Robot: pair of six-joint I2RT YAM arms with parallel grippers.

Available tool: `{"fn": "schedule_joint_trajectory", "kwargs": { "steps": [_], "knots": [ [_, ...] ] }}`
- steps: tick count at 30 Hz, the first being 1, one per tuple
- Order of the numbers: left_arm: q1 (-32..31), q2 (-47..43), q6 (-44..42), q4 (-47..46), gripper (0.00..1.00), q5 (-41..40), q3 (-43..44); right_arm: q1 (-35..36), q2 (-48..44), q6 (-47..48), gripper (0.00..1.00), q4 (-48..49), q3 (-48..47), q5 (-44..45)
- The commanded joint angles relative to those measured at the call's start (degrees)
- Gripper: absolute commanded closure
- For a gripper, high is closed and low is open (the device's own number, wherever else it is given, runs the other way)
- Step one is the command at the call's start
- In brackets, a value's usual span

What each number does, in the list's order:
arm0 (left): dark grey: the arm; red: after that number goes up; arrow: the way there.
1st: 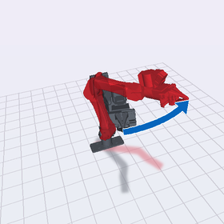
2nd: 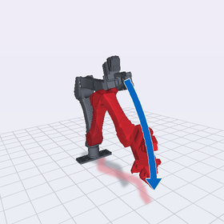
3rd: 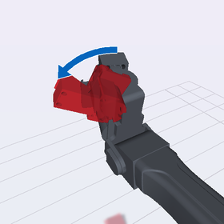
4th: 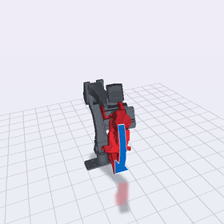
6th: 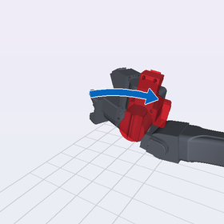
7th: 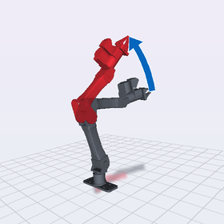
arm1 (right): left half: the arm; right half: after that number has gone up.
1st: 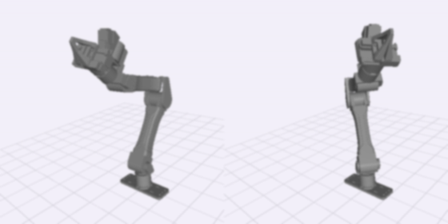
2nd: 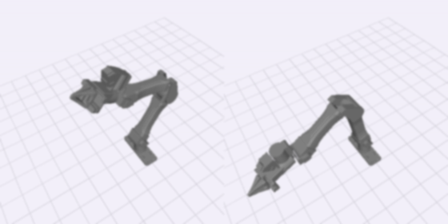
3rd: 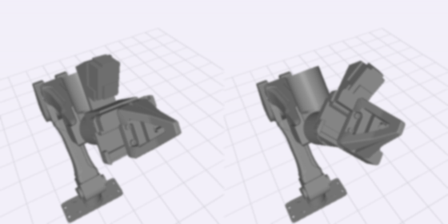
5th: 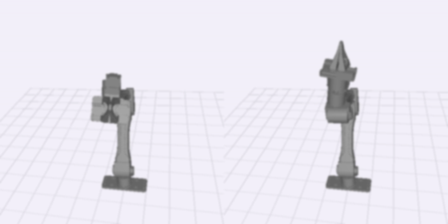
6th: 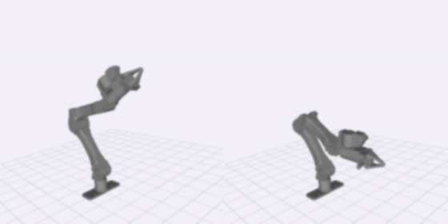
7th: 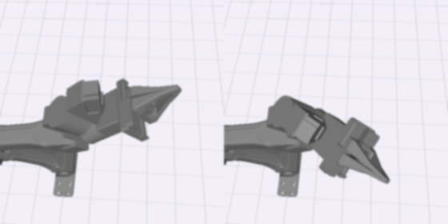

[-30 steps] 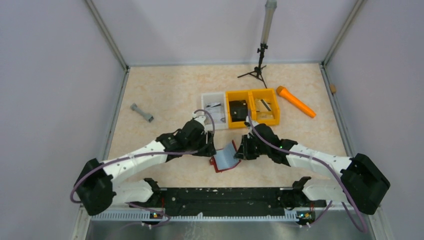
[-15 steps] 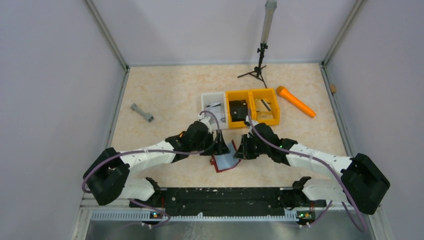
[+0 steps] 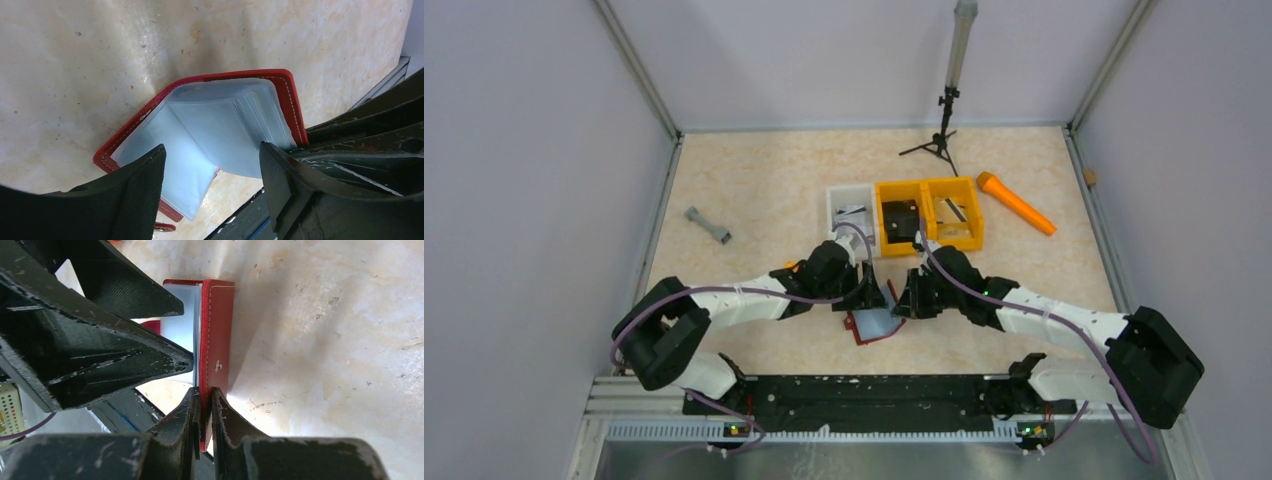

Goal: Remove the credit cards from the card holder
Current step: Remove the credit card from the card holder.

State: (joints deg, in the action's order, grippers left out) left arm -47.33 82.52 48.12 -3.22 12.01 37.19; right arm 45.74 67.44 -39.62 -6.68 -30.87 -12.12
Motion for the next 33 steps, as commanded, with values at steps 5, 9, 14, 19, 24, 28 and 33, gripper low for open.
{"fn": "schedule_joint_trajectory", "kwargs": {
  "steps": [5,9,14,19,24,28,33],
  "knots": [
    [0.18,2.25,-1.41,-1.08,0.29,0.41,2.53,0.5,-1.12,0.09,1.0,2.75,-2.09,-0.87],
    [0.21,4.85,-2.28,-0.36,0.29,0.42,3.48,0.52,-1.12,0.06,1.0,2.75,-2.34,-1.07],
    [0.19,6.7,-6.27,9.04,0.3,-4.38,6.56,0.52,-1.46,0.24,1.0,2.21,-2.47,-0.89],
    [0.13,5.38,-9.04,16.35,0.31,-7.56,8.17,0.5,-1.51,0.48,1.0,1.61,-2.53,0.03],
    [0.05,3.17,-10.17,19.01,0.31,-7.16,7.58,0.52,-1.3,0.67,1.0,1.52,-2.53,0.78],
    [-0.03,2.16,-10.96,20.33,0.33,-6.44,6.79,0.49,-1.19,0.66,1.0,1.45,-2.44,1.09],
    [-0.04,0.02,-12.36,23.37,0.37,-6.52,5.59,0.5,-1.77,0.59,1.0,1.01,-2.14,1.69]
  ]
}}
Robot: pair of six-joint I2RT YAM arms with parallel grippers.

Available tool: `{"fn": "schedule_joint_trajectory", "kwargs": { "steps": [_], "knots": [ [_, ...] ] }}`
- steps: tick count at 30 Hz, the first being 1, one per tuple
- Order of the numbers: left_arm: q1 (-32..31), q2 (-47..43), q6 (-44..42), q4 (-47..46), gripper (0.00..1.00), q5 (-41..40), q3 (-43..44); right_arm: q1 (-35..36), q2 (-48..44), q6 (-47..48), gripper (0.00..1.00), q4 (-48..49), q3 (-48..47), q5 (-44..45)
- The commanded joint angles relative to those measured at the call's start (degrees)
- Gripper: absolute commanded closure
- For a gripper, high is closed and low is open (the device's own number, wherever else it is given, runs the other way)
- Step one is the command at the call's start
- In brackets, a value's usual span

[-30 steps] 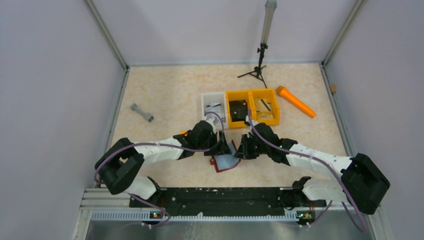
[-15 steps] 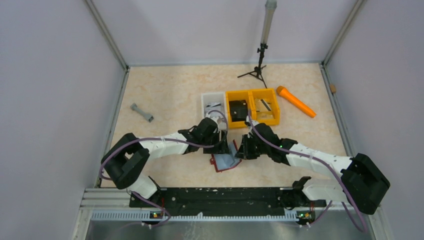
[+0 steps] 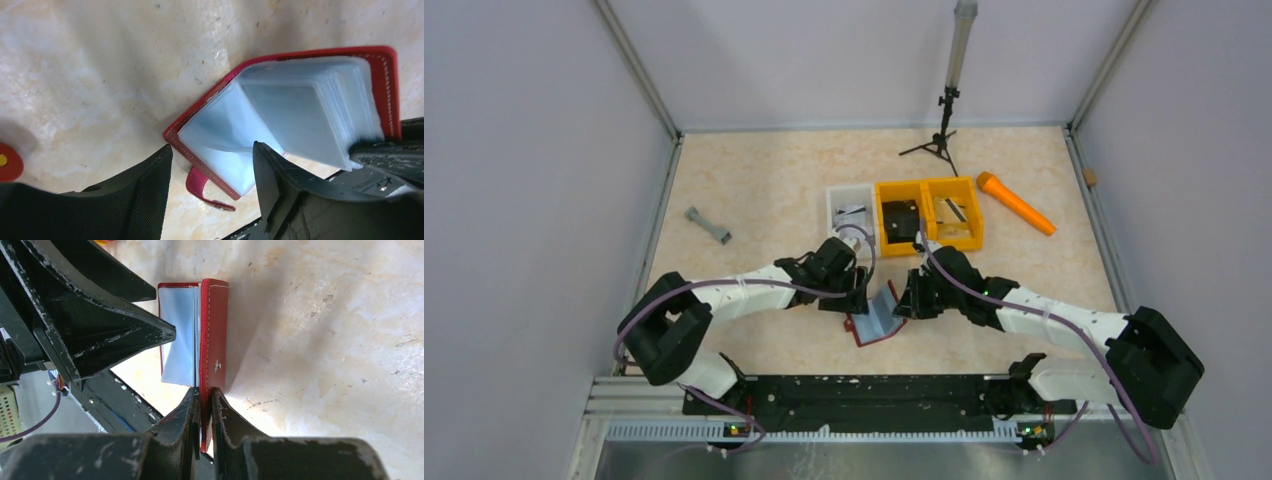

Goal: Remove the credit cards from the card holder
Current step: Remove the credit card from the card holder.

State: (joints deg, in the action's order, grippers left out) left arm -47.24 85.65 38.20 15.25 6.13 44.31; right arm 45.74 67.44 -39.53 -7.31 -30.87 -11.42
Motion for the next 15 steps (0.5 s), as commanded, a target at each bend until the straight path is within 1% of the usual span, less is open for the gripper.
{"fn": "schedule_joint_trajectory", "kwargs": {
  "steps": [1,3,6,9,10,12,15],
  "knots": [
    [-0.1,-3.86,-2.69,5.64,0.38,-1.38,-1.98,0.49,-1.85,0.55,1.0,1.63,-2.15,1.09],
    [-0.11,-5.38,-3.2,7.24,0.41,-2.1,-2.4,0.54,-1.88,0.5,1.0,1.62,-2.09,1.21],
    [-0.05,-7.42,-3.62,9.43,0.48,-1.93,-2.77,0.52,-1.74,0.45,1.0,2.06,-2.03,1.31],
    [-0.06,-8.6,-4.4,10.65,0.56,-1.12,-2.71,0.49,-1.6,0.33,1.0,2.42,-2.02,1.31],
    [-0.07,-9.37,-4.59,11.73,0.6,-2.27,-2.2,0.51,-1.54,0.29,1.0,2.5,-2.01,1.25],
    [0.01,-13.54,-4.21,12.77,0.65,-5.36,-2.15,0.51,-1.43,0.33,1.0,2.49,-2.24,1.14],
    [0.12,-20.69,-4.27,11.09,0.7,-5.56,-1.93,0.49,-1.47,0.23,1.0,2.43,-2.28,1.17]
  ]
}}
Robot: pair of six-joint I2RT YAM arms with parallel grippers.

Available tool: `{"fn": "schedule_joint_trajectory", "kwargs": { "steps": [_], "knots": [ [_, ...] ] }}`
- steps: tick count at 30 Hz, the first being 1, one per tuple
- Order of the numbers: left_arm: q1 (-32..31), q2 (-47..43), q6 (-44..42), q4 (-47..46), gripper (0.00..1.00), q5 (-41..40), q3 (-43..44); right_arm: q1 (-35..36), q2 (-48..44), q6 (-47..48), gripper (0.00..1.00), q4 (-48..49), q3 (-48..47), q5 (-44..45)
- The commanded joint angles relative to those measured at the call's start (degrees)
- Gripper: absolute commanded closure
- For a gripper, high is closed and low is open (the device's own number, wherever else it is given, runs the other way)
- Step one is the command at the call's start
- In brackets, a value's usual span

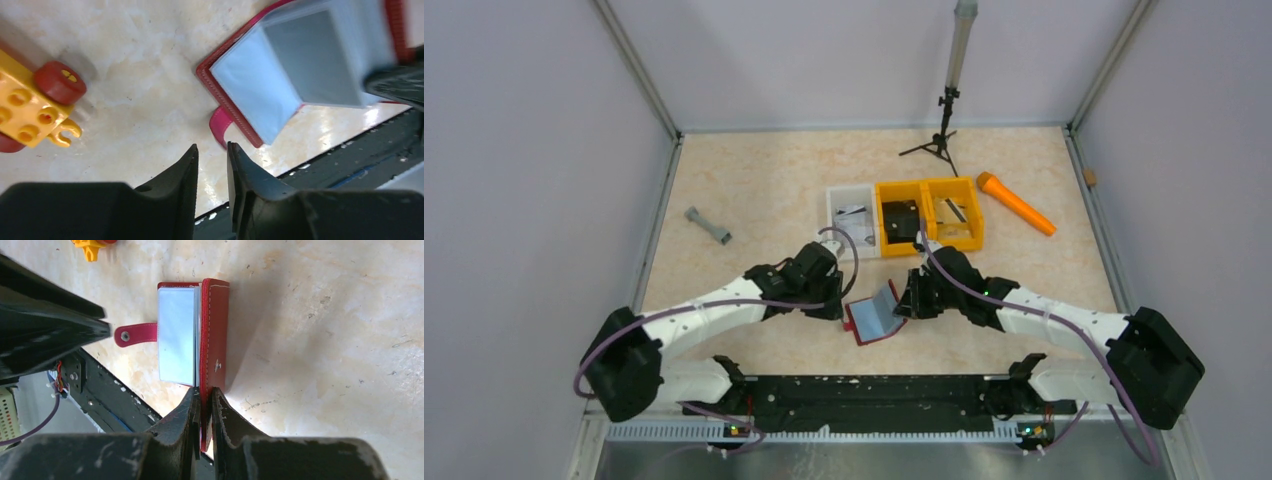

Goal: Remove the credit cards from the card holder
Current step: Remove the credit card from the card holder.

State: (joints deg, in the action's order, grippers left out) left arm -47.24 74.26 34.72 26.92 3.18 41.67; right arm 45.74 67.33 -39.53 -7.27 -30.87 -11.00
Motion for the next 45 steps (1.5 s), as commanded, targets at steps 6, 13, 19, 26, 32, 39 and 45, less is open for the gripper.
{"fn": "schedule_joint_trajectory", "kwargs": {
  "steps": [6,13,19,26,32,39,45],
  "knots": [
    [0.07,-11.4,3.21,-12.07,0.91,8.18,0.13,0.49,-0.98,-0.27,1.0,3.59,-2.1,0.46],
    [0.06,0.01,10.33,-31.26,1.0,16.48,-3.92,0.5,-0.24,-0.81,1.0,4.6,-1.78,-0.01],
    [0.12,8.39,9.06,-31.21,1.0,14.83,-3.34,0.5,-0.13,-0.27,0.91,4.1,-2.32,-0.76],
    [0.13,10.59,8.12,-30.51,1.0,13.79,-4.98,0.52,1.36,1.67,0.8,2.58,-3.37,-1.2],
    [0.1,10.75,7.96,-31.37,1.0,13.5,-7.77,0.54,2.57,2.43,0.79,2.51,-3.72,-1.97],
    [0.05,12.61,7.65,-31.05,1.0,13.19,-8.22,0.87,3.15,2.74,0.96,2.32,-4.55,-2.24],
    [-0.01,13.9,7.48,-31.3,1.0,13.04,-8.32,3.23,5.75,4.11,0.92,-0.9,-6.9,0.77]
  ]
}}
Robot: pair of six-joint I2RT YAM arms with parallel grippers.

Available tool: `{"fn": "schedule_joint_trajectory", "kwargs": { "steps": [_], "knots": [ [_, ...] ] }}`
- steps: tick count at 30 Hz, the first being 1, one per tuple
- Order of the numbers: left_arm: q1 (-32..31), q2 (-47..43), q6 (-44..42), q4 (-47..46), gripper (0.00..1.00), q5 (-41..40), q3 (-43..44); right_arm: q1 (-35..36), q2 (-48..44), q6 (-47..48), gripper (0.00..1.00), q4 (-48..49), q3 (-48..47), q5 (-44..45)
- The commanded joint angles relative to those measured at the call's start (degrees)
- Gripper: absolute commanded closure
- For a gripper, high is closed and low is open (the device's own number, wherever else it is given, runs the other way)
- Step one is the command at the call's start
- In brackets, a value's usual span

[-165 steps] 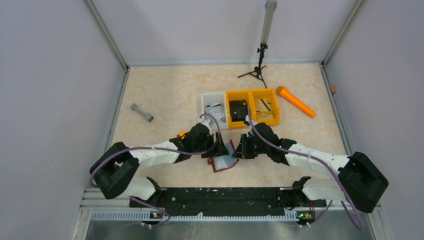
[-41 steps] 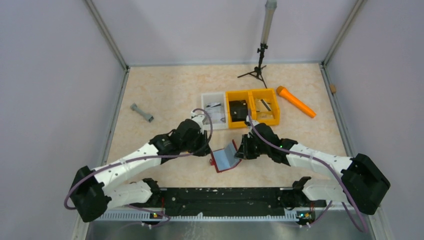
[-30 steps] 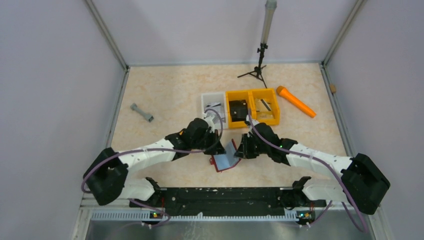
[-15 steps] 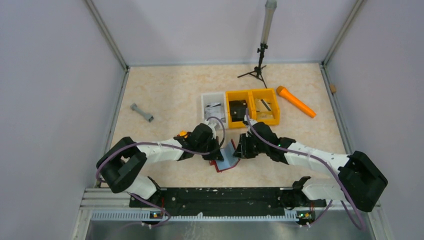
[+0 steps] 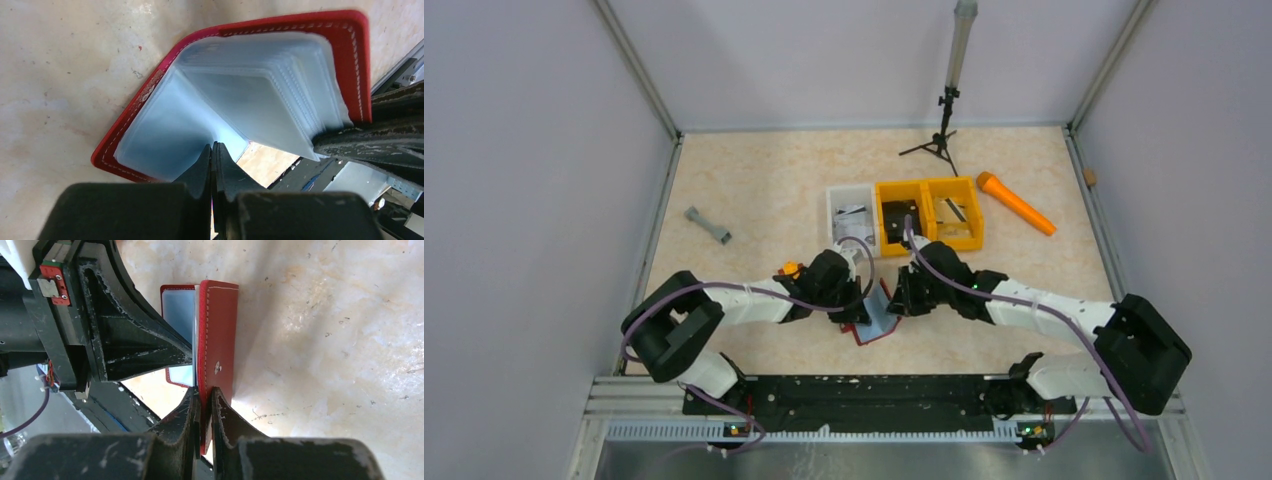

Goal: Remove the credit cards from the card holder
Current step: Remove the credit card from the card holder.

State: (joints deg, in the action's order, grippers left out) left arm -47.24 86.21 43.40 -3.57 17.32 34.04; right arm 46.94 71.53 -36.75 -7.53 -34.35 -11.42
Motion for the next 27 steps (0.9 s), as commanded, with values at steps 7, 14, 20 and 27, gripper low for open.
{"fn": "schedule_joint_trajectory", "kwargs": {
  "steps": [7,14,20,27],
  "knots": [
    [0.04,2.55,-1.25,-0.82,1.0,-1.39,-0.65,3.53,2.5,1.56,0.75,-0.88,-4.47,1.08],
    [0.0,2.03,-1.23,-0.23,1.0,-1.76,-0.69,3.84,3.7,1.82,0.7,-1.74,-4.26,1.98],
    [-0.04,1.39,-1.21,0.48,1.0,-2.11,-0.65,3.8,3.49,1.96,0.59,-2.39,-4.24,2.95],
    [0.0,0.73,-1.21,1.14,1.0,-2.36,-0.64,3.83,3.19,2.24,0.42,-2.23,-4.07,2.73]
  ]
}}
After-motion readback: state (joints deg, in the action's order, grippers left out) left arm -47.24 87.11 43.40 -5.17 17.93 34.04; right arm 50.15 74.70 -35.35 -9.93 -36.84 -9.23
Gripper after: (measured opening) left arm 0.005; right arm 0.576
